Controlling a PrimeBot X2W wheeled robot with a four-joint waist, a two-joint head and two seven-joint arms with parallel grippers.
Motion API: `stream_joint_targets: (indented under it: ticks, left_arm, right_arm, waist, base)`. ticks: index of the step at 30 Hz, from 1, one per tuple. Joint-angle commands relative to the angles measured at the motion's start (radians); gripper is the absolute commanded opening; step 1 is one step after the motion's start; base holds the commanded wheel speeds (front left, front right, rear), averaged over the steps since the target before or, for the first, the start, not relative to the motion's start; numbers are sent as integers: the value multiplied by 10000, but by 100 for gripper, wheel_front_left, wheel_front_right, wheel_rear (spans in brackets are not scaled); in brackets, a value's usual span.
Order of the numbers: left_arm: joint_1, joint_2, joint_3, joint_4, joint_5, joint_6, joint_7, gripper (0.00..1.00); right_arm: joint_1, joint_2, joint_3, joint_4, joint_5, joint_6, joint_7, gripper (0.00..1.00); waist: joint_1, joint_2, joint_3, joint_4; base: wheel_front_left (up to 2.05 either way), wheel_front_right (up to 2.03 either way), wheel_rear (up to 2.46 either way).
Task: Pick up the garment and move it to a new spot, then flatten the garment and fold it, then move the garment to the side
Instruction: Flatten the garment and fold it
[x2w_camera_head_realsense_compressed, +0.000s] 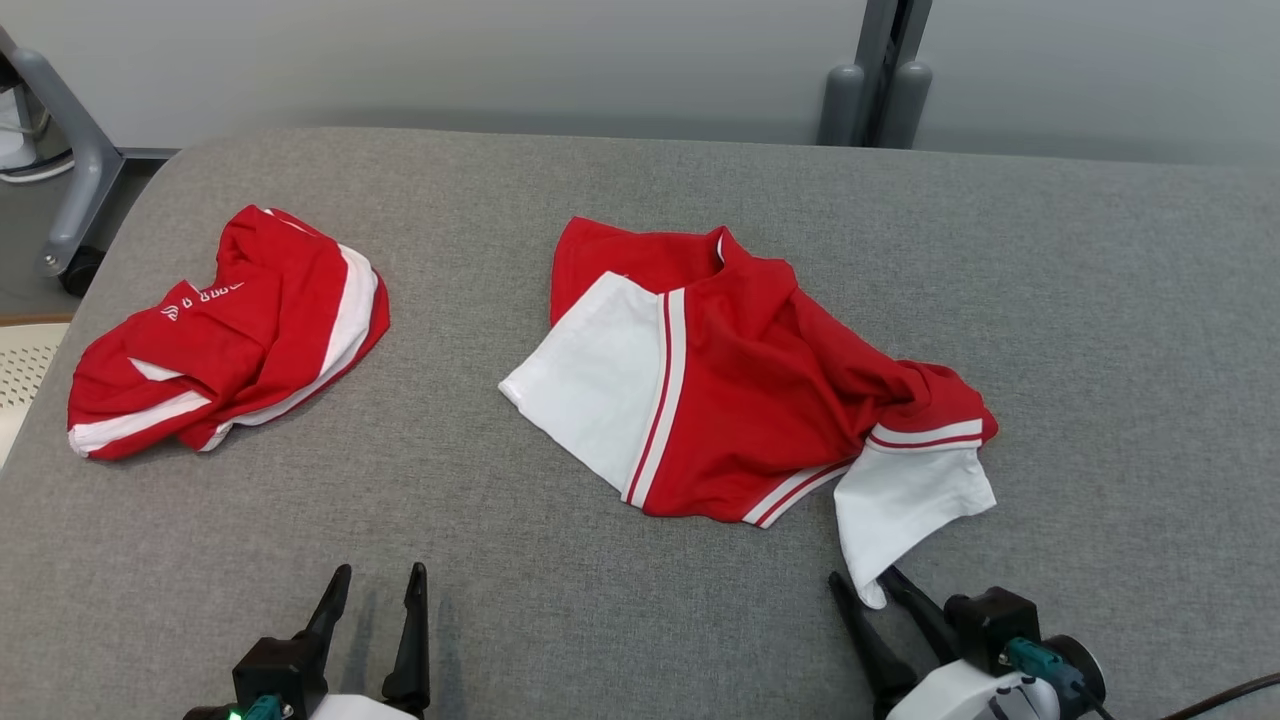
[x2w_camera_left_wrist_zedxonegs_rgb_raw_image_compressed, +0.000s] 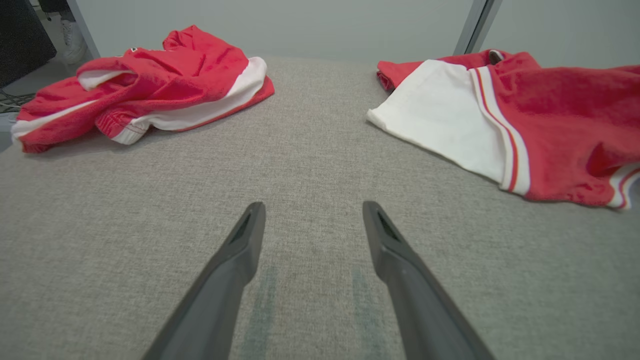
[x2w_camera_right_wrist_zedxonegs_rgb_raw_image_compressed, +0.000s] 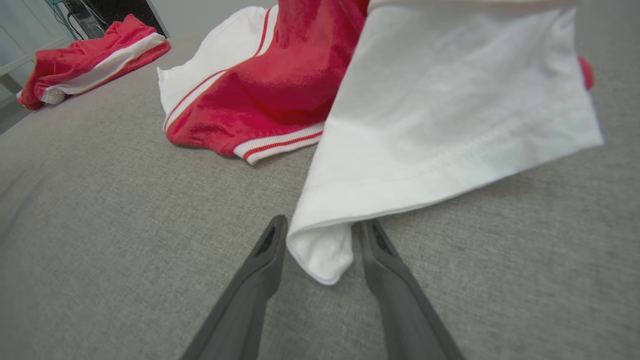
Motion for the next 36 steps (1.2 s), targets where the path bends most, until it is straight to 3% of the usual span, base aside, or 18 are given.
stream_joint_targets:
  ticks: [1, 2, 9, 16, 23, 31, 32, 33, 34, 36]
  left_arm:
    - [-254, 35, -5, -51, -99, 43, -2, 100]
    - [-257, 35, -26, -66, -122, 68, -2, 100]
    - [-368, 36, -183, -77, -286, 124, -2, 100]
    - [-640, 34, -570, -72, -419, 79, -2, 100]
    - [-1201, 34, -1046, -107, -586, 98, -2, 100]
    - [-1776, 28, -1630, -289, -799, 220, -2, 100]
    - [-1815, 29, -1684, -301, -831, 218, -2, 100]
    - [-1861, 37, -1715, -318, -832, 222, -2, 100]
    - [-1900, 37, -1751, -349, -848, 248, -2, 100]
    - [-1955, 25, -1801, -407, -868, 304, -2, 100]
  right_arm:
    - [-164, -57, -122, -39, 66, -3, -1, 4]
    - [-262, -52, -187, -354, 164, -1, -3, 0]
    - [-656, -388, -1118, -1826, 299, -1, -1, 0]
    - [-2389, -1887, -2227, -2949, 16, -3, -1, 0]
    - [-5048, -4129, -1777, -1315, -462, -3, 2, 0]
    - [-7793, -5224, -1067, 1251, -826, -3, 365, 0]
    - [-8078, -5213, -1059, 1542, -902, -3, 405, 14]
    - [-8324, -5169, -1102, 1820, -924, -3, 434, 49]
    - [-8551, -5137, -1137, 2150, -1018, -3, 503, 100]
    - [-8948, -4993, -1304, 2706, -1070, -3, 510, 100]
  waist:
    - [0, 0, 83, 19]
    - [0, 0, 134, -8]
    - [0, 0, 263, -164]
    - [0, 0, 608, -152]
    - [0, 0, 1293, 389]
    - [0, 0, 2397, 1300]
    - [0, 0, 2522, 1396]
    - [0, 0, 2632, 1483]
    - [0, 0, 2735, 1551]
    - [0, 0, 2905, 1644]
  base:
    - [0, 0, 0]
    - [0, 0, 0]
    - [0, 0, 0]
    - [0, 0, 0]
    - [0, 0, 0]
    - [0, 0, 0]
    - [0, 0, 0]
    - [0, 0, 0]
    - [0, 0, 0]
    - [0, 0, 0]
